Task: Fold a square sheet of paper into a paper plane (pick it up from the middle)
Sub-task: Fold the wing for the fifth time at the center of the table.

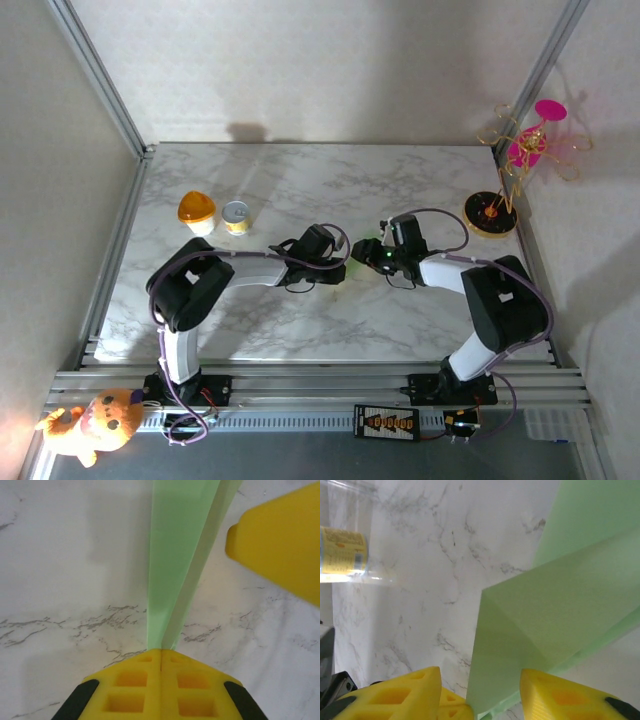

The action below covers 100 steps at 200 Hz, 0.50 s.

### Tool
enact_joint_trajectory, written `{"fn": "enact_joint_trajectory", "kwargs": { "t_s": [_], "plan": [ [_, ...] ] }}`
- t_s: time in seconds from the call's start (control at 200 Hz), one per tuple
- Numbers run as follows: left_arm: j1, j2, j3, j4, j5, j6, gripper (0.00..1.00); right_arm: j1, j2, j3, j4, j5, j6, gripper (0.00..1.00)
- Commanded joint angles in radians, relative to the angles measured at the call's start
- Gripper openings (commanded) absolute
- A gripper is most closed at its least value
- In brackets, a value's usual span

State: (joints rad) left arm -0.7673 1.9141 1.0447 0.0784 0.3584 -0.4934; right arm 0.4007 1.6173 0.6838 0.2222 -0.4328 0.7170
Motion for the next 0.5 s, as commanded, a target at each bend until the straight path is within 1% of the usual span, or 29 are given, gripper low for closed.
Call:
{"fn": "enact_joint_trajectory", "kwargs": {
  "t_s": [0.0,0.165,0.496],
  "plan": [
    [-0.007,0.027,0.006,0.001,0.024,-0.002,0.00,0.011,0.034,0.033,0.034,-0.043,-0.018,0.45],
    [-0.007,0.037,0.011,-0.006,0.030,-0.002,0.00,0.014,0.051,0.041,0.051,-0.062,-0.012,0.44],
    [-0.006,0.051,0.020,-0.020,0.034,-0.001,0.00,0.014,0.061,0.046,0.052,-0.055,-0.016,0.43]
  ]
}}
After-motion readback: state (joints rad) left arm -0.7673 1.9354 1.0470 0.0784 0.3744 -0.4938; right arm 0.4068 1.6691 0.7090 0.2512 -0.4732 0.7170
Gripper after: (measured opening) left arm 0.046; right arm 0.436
